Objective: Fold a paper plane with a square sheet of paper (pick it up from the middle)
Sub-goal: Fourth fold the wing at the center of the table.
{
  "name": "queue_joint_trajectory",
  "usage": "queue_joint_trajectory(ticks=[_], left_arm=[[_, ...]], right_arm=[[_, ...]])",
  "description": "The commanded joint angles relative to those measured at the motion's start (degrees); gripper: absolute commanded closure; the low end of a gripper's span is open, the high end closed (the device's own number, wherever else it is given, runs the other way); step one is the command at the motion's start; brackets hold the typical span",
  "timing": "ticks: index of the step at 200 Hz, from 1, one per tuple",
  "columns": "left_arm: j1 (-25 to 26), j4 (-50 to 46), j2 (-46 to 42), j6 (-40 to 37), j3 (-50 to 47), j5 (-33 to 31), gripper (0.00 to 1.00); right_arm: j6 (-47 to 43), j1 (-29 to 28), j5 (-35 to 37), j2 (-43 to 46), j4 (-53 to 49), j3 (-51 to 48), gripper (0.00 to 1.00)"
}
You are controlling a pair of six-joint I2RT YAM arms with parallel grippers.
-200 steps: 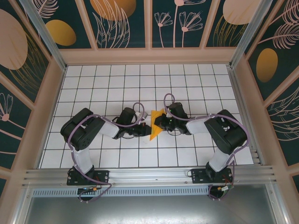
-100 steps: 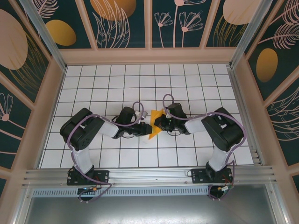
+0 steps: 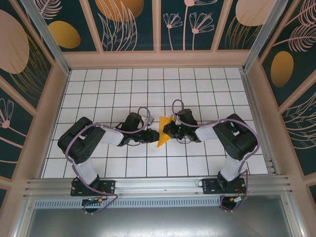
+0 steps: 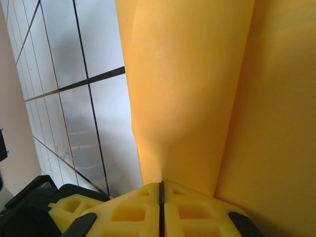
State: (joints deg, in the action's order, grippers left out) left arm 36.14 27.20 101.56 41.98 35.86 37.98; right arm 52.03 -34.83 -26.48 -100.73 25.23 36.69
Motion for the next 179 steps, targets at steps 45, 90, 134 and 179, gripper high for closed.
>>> queue_joint_trajectory(ticks=[45, 90, 134, 179], left_arm=[[1.9, -4.3, -2.5, -1.7, 1.5, -5.2, 0.65], [4.1, -6.9, -1.5, -2.9, 3.2, -7.9, 0.65], [5.8, -11.5, -0.5, -4.8, 5.3, -11.8, 0.66], [6.5, -14.7, 1.4, -6.8, 7.1, -14.1, 0.68]], right_arm=[[0.7, 0.4, 0.4, -1.3, 1.5, 0.0, 0.89], [0.6, 0.3, 0.4, -1.2, 1.4, -0.2, 0.89], [0.5, 0.3, 0.4, -1.0, 1.1, -0.3, 0.89], [0.5, 0.3, 0.3, -0.7, 1.2, -0.5, 0.89]])
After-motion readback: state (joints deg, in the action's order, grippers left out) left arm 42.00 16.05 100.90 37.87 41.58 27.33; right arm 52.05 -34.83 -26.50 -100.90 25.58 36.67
